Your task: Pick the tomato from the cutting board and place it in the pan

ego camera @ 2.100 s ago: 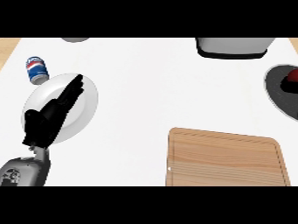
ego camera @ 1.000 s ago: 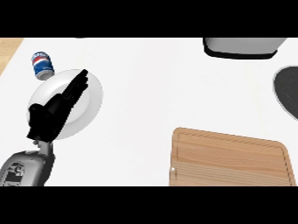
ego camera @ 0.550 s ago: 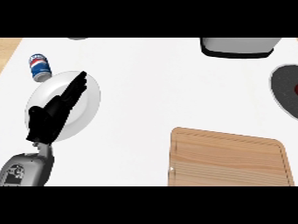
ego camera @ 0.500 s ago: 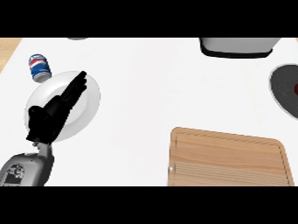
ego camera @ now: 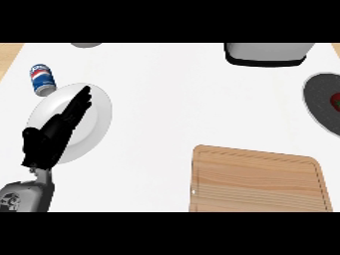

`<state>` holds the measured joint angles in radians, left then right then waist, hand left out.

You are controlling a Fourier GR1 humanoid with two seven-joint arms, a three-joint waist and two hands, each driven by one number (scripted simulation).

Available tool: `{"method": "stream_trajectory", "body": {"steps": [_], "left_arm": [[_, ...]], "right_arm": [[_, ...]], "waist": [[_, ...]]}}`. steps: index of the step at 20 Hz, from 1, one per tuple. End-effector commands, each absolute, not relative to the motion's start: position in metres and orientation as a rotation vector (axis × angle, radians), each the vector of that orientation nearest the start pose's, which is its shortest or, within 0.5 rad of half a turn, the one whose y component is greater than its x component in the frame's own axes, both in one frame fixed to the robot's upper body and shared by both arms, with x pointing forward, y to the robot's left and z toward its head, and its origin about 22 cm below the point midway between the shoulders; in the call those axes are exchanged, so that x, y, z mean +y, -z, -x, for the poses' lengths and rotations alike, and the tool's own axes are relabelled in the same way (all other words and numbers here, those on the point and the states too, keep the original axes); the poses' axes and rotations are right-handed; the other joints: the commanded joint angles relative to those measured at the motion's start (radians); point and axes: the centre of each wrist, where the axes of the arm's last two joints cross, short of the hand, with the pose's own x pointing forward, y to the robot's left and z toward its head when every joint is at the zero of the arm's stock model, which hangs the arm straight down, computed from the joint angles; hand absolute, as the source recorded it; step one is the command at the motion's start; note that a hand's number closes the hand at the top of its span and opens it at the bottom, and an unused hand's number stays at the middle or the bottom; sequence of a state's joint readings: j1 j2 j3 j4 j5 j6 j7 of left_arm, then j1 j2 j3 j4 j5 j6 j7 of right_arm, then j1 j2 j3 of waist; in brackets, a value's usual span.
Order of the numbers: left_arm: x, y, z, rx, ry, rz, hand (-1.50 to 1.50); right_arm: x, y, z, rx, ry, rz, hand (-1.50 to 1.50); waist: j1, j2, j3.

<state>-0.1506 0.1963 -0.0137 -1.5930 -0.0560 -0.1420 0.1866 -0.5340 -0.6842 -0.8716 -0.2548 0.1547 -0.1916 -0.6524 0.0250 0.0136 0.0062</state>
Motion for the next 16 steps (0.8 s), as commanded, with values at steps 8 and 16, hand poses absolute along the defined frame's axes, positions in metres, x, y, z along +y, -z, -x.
{"method": "stream_trajectory", "body": {"steps": [8,16], "left_arm": [[0.244,-0.044,-0.272,-1.508,0.349,-0.101,0.0],[0.24,-0.034,-0.278,-1.493,0.346,-0.099,0.0]], "right_arm": [[-0.511,0.06,-0.206,-1.633,0.434,0.942,-1.5],[-0.495,0.08,-0.195,-1.663,0.417,0.918,-1.5]], "waist": [[-0.013,-0.009,-0.003],[-0.024,-0.012,-0.006]]}}
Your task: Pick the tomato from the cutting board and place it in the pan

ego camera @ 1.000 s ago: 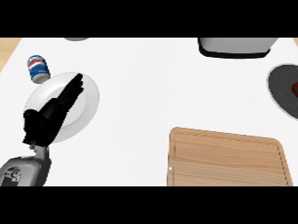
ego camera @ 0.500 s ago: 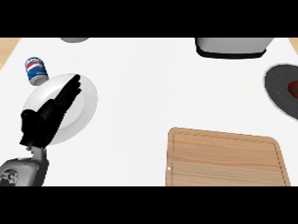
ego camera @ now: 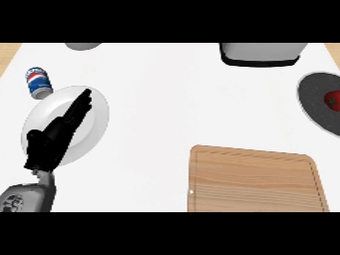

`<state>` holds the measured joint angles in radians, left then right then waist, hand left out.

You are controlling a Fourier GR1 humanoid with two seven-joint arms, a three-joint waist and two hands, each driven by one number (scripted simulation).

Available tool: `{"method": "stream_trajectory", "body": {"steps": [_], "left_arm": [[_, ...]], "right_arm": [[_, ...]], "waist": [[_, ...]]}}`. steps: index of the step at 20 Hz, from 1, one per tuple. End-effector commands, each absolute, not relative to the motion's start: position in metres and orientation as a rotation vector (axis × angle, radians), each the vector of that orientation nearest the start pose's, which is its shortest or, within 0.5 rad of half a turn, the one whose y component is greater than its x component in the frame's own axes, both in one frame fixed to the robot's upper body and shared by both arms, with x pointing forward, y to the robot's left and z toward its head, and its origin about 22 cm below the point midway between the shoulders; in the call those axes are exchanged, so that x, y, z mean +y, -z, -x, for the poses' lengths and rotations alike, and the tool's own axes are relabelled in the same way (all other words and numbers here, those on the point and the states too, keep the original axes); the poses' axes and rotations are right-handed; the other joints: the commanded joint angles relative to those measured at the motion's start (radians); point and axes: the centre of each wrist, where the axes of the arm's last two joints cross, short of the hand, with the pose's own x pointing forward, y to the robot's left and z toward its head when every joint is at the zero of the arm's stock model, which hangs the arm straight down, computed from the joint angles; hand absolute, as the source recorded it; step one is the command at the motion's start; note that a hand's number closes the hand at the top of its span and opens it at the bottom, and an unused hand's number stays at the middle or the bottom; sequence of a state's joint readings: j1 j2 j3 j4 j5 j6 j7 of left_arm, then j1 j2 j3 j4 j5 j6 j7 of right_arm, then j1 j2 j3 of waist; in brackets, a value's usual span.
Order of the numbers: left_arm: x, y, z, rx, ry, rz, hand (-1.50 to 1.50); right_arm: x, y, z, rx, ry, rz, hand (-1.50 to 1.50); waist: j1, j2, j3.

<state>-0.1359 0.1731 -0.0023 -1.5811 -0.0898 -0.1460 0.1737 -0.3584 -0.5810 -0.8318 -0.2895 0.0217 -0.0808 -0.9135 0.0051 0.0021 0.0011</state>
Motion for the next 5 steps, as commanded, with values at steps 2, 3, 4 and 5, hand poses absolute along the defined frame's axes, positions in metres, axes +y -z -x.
{"method": "stream_trajectory", "body": {"steps": [2,3,4,5], "left_arm": [[0.254,-0.069,-0.277,-1.501,0.36,-0.09,0.0],[0.243,-0.045,-0.278,-1.488,0.339,-0.097,0.0],[0.24,-0.063,-0.287,-1.487,0.346,-0.106,0.0],[0.262,-0.05,-0.28,-1.507,0.344,-0.096,0.0]], "right_arm": [[-0.473,0.104,-0.185,-1.657,0.399,0.941,-1.5],[-0.469,0.1,-0.196,-1.658,0.409,0.926,-1.5],[-0.469,0.101,-0.193,-1.657,0.414,0.954,-1.5],[-0.475,0.102,-0.181,-1.636,0.437,0.964,-1.5]], "waist": [[-0.004,-0.003,-0.001],[-0.006,-0.003,-0.001],[-0.005,-0.002,-0.001],[-0.006,-0.002,-0.001]]}}
